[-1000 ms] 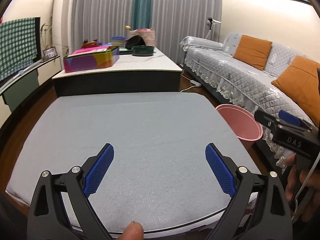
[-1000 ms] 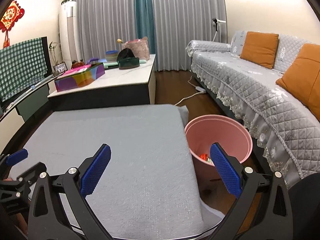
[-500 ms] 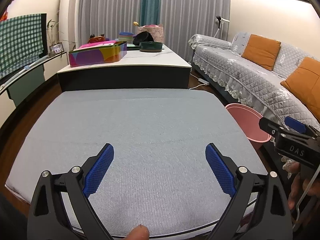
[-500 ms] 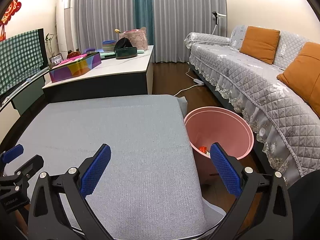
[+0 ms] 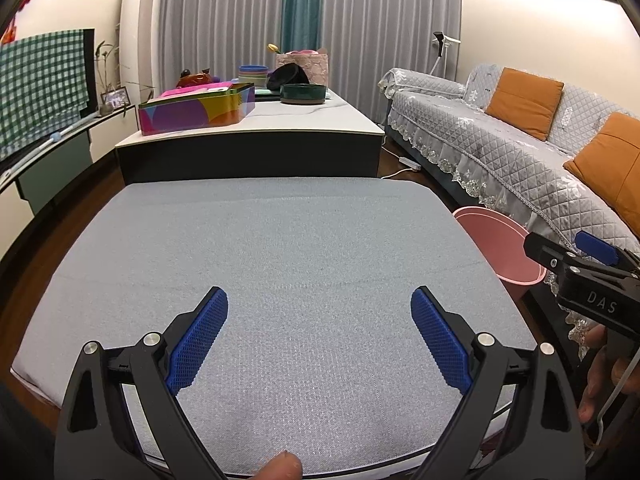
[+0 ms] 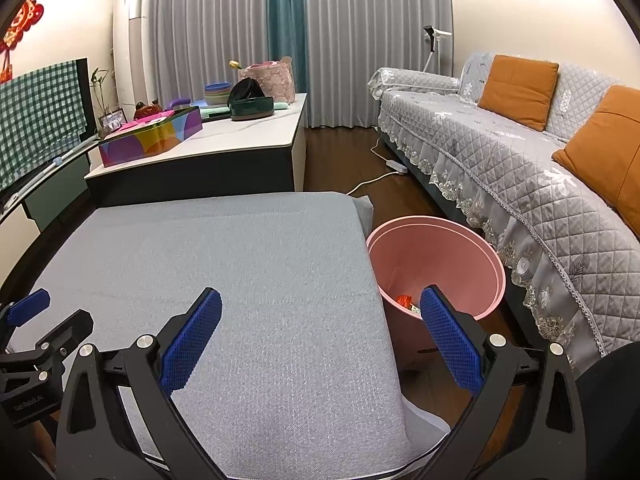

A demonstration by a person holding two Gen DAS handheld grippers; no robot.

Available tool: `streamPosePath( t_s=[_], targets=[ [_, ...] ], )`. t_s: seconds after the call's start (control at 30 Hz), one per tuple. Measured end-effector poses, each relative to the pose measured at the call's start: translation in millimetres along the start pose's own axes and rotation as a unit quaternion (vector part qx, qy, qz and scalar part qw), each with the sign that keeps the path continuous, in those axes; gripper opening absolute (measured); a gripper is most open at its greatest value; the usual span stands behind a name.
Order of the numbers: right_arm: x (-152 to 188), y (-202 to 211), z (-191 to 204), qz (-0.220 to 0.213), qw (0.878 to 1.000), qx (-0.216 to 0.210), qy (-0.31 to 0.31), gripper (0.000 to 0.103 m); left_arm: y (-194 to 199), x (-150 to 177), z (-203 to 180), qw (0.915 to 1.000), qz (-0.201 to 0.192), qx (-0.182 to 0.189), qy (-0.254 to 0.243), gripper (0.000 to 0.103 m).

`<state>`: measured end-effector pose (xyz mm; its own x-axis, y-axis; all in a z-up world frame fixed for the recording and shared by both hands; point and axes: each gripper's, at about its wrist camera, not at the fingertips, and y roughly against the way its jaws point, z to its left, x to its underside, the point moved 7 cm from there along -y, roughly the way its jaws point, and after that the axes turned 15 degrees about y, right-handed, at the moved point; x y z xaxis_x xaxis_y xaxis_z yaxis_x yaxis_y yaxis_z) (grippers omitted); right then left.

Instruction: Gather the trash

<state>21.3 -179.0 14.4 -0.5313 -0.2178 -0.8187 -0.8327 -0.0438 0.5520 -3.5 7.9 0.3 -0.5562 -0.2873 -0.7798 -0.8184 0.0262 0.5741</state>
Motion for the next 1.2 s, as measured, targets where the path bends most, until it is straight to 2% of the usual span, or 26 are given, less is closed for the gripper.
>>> streamPosePath(
  t_s=[1.2],
  targets=[
    [-0.1,-1.3,-0.7,0.0,1.0,0.002,0.006,0.098,-0.6,-1.7,-3.0,1.0,-0.003,0.0,0.003,0.09]
  ],
)
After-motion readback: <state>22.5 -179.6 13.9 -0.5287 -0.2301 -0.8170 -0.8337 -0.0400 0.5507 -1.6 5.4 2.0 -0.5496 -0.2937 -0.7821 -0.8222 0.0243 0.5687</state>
